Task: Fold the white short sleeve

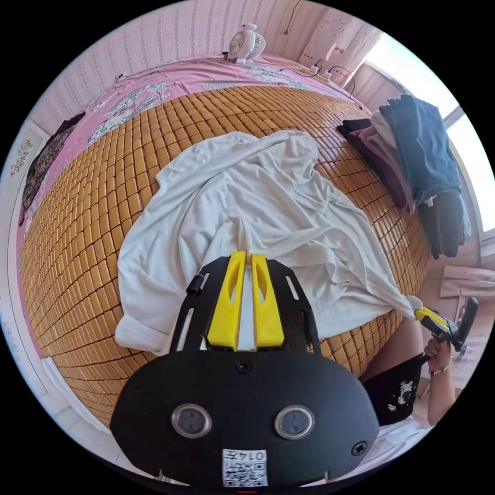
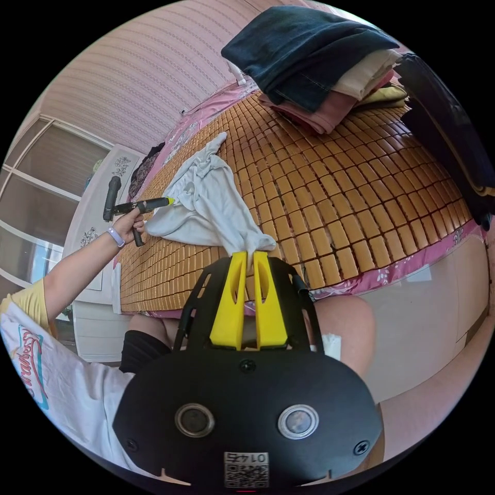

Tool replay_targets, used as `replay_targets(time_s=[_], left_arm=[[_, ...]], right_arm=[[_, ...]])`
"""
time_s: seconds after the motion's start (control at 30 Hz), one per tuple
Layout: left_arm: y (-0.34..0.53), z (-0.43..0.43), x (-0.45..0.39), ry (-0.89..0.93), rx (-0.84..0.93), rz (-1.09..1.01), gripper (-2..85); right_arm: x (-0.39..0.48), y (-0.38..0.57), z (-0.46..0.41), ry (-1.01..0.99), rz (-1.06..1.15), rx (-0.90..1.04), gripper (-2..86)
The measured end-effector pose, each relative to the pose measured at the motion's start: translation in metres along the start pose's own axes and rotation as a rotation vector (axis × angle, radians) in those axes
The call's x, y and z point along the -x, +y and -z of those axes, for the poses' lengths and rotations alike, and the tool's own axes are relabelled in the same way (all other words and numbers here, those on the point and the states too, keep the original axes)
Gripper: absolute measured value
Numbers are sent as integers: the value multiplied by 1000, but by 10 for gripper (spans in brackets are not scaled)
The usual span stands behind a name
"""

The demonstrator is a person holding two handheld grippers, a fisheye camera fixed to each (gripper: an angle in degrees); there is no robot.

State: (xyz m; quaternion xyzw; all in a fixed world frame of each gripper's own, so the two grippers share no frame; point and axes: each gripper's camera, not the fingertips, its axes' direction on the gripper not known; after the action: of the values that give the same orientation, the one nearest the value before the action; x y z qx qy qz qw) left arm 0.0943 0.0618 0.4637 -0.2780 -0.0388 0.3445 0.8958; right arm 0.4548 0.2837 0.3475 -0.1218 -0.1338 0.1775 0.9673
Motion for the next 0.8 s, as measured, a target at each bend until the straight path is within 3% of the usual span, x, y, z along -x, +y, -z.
replay_targets(time_s=[0.13,0.33,0.53,0.8], left_arm=[[28,14,7,15,-76,-29,-1],[133,81,29,225,-267,-58,-9],[257,109,34,423,-275,33,-10],[352,108,35,401,-238,160,-10]], right_arm=[[-10,6,15,10,-19,-12,19],[-28,19,33,-4,-66,-1,32],[-42,36,51,-90,-104,-3,70],[-18,43,49,-35,47,111,107]])
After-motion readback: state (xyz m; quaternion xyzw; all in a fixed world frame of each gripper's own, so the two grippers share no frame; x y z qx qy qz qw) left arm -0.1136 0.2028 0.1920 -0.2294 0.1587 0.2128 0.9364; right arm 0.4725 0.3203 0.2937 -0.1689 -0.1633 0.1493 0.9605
